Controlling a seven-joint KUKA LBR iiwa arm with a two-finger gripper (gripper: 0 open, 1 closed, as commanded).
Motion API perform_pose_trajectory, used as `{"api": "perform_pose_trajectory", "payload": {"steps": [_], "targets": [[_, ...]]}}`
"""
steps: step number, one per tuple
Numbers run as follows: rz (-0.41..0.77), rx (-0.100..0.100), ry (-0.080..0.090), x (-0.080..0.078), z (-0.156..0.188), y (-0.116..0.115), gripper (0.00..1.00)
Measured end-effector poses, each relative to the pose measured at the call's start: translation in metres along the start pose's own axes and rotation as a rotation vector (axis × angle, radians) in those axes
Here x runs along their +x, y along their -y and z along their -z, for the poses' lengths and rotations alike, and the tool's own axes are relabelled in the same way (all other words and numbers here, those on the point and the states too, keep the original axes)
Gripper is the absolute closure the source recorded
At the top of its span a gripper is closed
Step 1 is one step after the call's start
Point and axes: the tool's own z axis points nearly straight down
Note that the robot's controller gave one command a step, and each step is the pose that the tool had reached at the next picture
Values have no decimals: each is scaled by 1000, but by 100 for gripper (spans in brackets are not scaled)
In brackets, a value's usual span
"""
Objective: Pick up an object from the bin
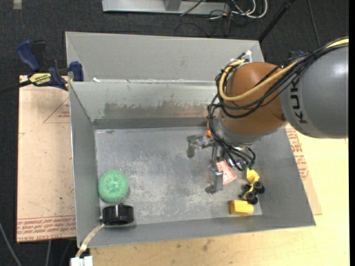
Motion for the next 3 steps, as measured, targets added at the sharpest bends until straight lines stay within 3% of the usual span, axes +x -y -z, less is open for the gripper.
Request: {"api": "perform_pose_trajectory", "payload": {"steps": [1, 2, 3], "targets": [[-207, 2, -6, 26, 40, 22, 0], [9, 3, 1, 17, 69, 44, 0], [47, 6, 8, 28, 36, 53, 0]]}}
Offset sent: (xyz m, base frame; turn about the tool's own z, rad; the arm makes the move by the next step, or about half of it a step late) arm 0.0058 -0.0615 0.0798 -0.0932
